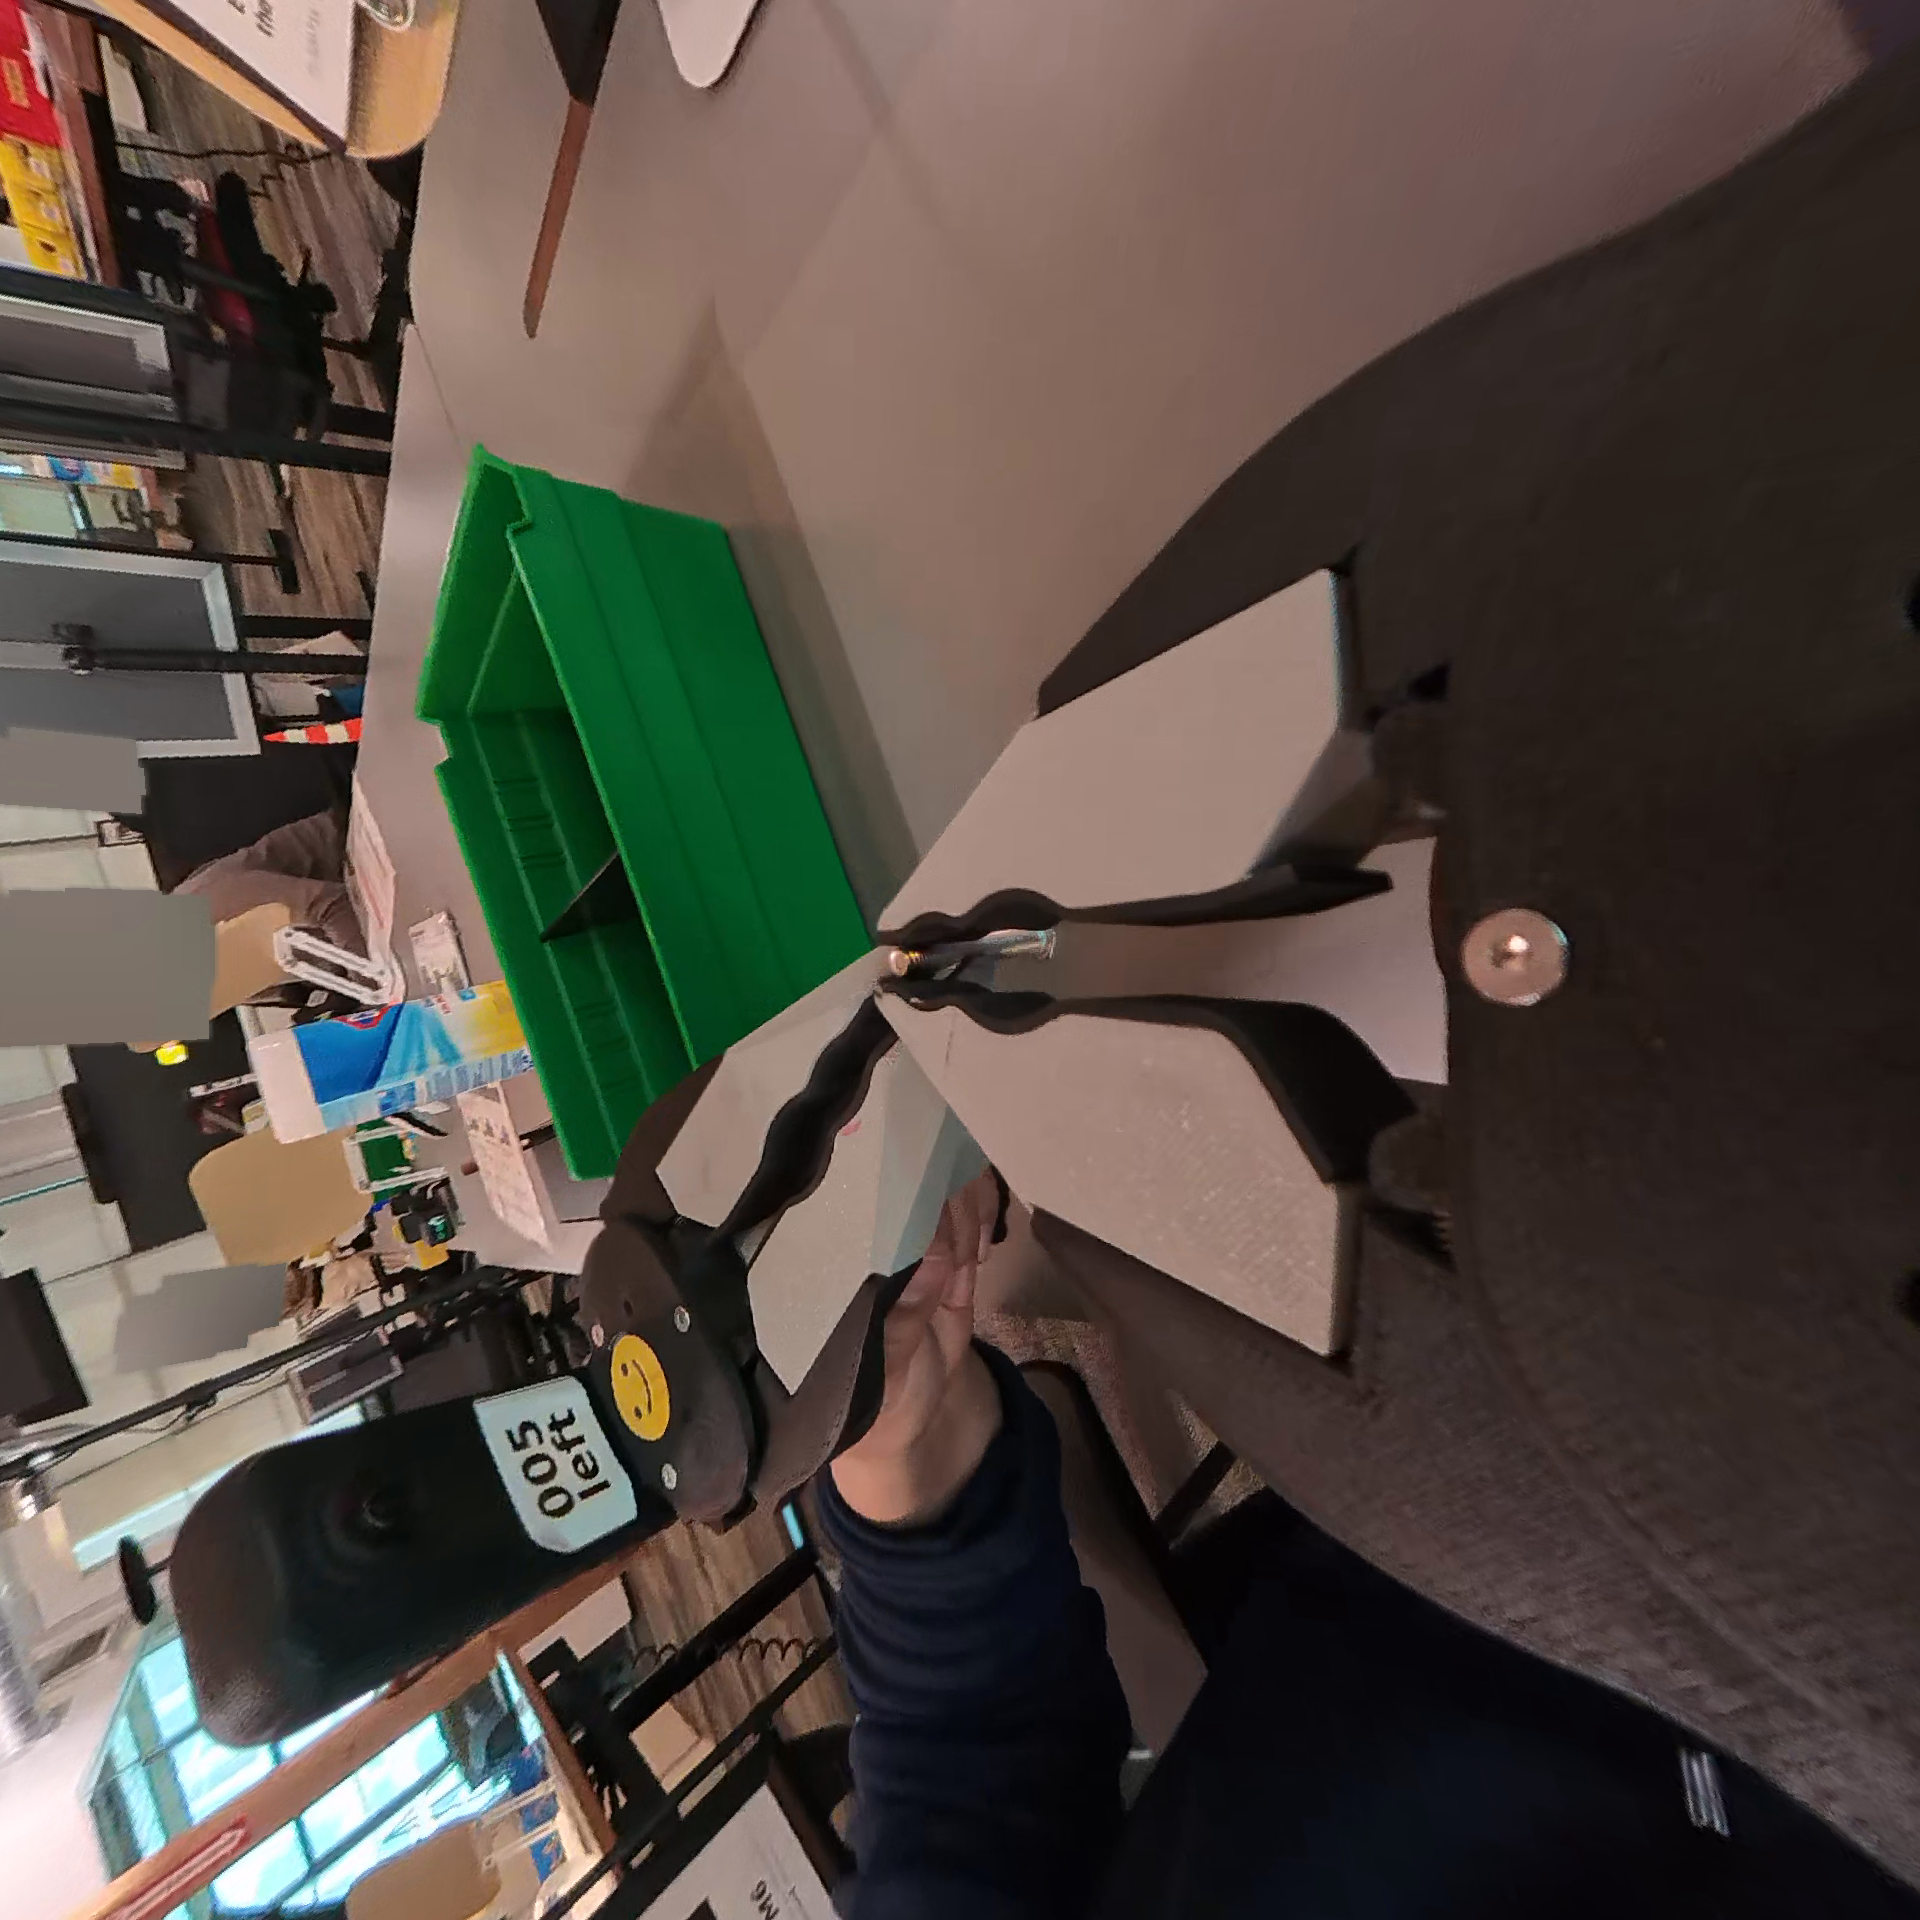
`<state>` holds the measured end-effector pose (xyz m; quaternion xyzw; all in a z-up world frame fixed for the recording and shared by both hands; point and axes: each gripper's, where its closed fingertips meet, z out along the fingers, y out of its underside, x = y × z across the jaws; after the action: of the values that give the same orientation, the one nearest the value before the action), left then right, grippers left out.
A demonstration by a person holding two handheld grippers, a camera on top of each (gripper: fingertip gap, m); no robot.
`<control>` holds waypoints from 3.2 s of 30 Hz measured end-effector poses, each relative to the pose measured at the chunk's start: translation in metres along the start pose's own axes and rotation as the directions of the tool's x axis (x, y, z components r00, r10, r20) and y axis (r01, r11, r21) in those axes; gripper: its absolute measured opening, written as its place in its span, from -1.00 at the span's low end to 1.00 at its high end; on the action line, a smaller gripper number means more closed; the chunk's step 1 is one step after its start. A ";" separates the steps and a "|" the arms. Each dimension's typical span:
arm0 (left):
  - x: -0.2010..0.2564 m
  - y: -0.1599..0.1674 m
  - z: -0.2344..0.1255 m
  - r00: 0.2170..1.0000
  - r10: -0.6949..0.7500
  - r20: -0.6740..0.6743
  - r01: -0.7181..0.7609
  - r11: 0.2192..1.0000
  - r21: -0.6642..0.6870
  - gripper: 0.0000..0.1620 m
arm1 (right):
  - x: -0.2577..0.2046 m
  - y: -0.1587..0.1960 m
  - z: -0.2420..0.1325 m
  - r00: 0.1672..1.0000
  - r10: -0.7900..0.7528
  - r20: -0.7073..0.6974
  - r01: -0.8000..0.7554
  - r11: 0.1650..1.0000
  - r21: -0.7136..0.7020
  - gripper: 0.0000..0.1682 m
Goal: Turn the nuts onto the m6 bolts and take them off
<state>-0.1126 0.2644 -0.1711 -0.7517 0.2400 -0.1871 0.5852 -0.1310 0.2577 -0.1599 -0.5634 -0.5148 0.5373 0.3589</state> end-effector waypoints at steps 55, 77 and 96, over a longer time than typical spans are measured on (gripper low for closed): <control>-0.129 0.156 -0.182 0.978 -0.151 -0.147 -0.082 0.370 -0.925 -0.72 | 0.030 0.051 0.011 0.970 -0.190 -0.149 0.150 0.958 -0.243 -0.85; -0.123 0.156 -0.177 0.983 -0.113 -0.143 -0.090 0.381 -0.920 -1.00 | 0.028 0.047 0.008 0.961 -0.221 -0.164 0.180 0.956 -0.232 -0.85; -0.153 0.159 -0.174 0.970 0.127 -0.209 -0.232 0.206 -0.951 -1.00 | 0.027 0.043 0.007 0.960 -0.225 -0.167 0.187 0.958 -0.218 -0.85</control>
<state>-0.3571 0.1841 -0.2825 -0.9095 0.4137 0.0395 -0.0003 -0.1319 0.2737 -0.2088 -0.5885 -0.5856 0.3861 0.4021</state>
